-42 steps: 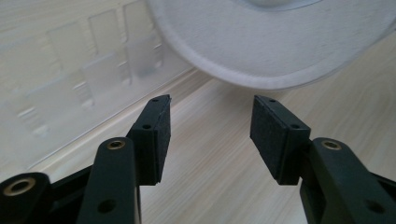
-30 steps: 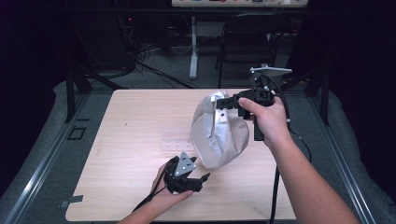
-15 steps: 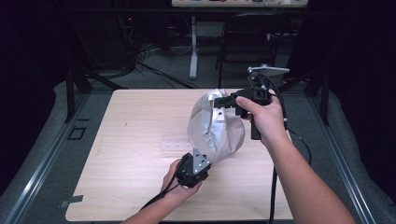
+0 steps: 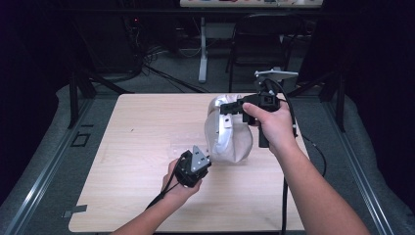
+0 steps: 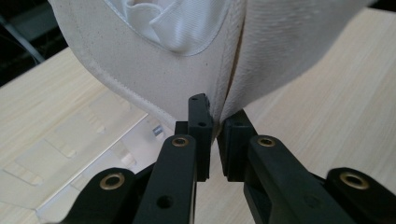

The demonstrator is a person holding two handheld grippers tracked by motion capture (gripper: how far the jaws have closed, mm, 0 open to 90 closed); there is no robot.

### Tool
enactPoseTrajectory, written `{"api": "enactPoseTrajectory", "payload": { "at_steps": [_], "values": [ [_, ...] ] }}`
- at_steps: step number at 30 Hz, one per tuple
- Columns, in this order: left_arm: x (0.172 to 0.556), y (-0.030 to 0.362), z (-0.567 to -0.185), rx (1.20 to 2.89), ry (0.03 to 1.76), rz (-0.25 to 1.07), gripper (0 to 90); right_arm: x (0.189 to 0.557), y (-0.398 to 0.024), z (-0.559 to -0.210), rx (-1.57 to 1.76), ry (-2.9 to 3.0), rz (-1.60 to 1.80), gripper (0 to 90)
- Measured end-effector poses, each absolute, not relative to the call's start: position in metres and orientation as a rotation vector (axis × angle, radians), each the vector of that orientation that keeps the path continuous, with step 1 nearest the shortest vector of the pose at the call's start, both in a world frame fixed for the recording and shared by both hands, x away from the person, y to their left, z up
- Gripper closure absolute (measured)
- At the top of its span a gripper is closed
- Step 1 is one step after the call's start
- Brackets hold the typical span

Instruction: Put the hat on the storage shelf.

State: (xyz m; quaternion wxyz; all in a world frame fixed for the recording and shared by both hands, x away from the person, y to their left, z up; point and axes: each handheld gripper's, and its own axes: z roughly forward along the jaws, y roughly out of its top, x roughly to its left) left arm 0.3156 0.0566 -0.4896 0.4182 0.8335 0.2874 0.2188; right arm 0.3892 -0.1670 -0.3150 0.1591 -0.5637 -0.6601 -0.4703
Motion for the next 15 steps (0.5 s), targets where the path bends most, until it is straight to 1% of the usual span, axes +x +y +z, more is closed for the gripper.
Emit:
{"api": "enactPoseTrajectory", "payload": {
  "at_steps": [4, 15],
  "values": [
    [0.330, 0.066, -0.485, 2.056, 0.728, 0.482, 84.6, 0.392, -0.166, -0.319, -1.621, -1.891, -1.330, 82.4],
    [0.357, 0.072, -0.488, 2.035, 0.735, 0.424, 84.5, 0.399, -0.161, -0.332, -1.633, -1.896, -1.305, 82.4]
  ]
}}
